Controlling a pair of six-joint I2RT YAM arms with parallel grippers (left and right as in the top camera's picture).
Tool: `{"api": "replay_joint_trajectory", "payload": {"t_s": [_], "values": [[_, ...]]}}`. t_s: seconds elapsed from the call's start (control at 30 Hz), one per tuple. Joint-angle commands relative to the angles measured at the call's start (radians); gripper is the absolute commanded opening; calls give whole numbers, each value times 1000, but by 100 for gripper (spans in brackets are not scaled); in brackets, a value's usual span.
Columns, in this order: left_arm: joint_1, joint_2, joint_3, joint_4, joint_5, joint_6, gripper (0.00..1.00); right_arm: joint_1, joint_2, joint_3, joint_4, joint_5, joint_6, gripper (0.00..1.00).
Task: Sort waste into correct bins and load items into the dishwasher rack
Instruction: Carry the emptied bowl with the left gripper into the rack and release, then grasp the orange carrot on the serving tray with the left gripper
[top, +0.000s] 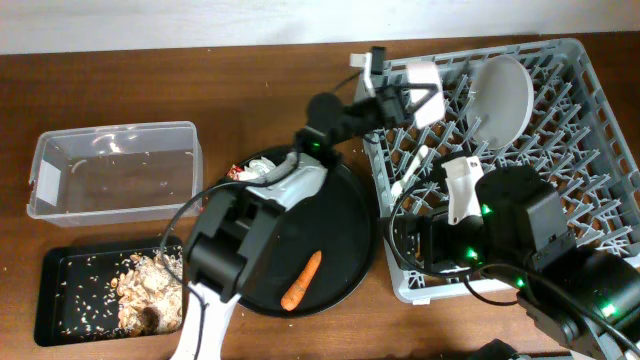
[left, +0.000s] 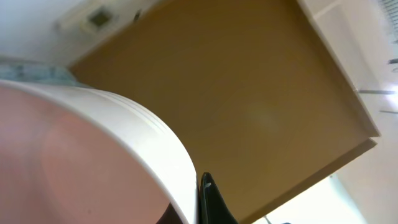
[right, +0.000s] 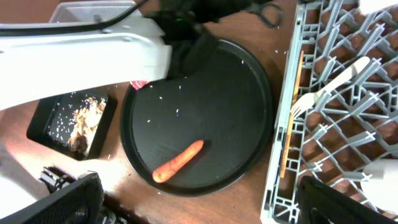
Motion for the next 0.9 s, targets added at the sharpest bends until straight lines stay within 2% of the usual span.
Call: {"api": "replay_joint_trajectory", "payload": {"t_s": [0.0, 0.13, 0.17, 0.2, 0.23, 0.27, 0.5, 0.57, 0.7, 0.8, 0.87], "values": [[-39, 108, 96, -25, -19, -10, 0, 3, -1, 8, -14, -8, -4, 99], [-37, 170, 92, -77, 19, -53, 1, 3, -1, 8, -24, -8, -7, 99], [-19, 170, 92, -79, 44, -50, 6, 3, -2, 8, -26, -8, -7, 99], [-1, 170, 92, -79, 79, -51, 19, 3, -1, 8, -29, -8, -7, 99], [23, 170, 92, -79, 143, -51, 74, 3, -1, 8, -29, -8, -7, 99], [46, 170, 92, -79, 188, -51, 99, 3, -1, 8, -29, -8, -7, 99], [156, 163, 92, -49, 352, -120, 99, 3, -1, 8, -29, -8, -6, 99], [226, 125, 92, -45, 378, -147, 99, 3, -1, 8, -29, -8, -6, 99], [393, -51, 92, -111, 496, -147, 99, 3, -1, 8, -29, -8, -7, 99], [517, -291, 92, -144, 599, -147, 99, 3, 17, 8, -37, -36, -7, 99], [592, -493, 92, -149, 613, -137, 99, 3, 61, 8, -61, -63, -7, 99]]}}
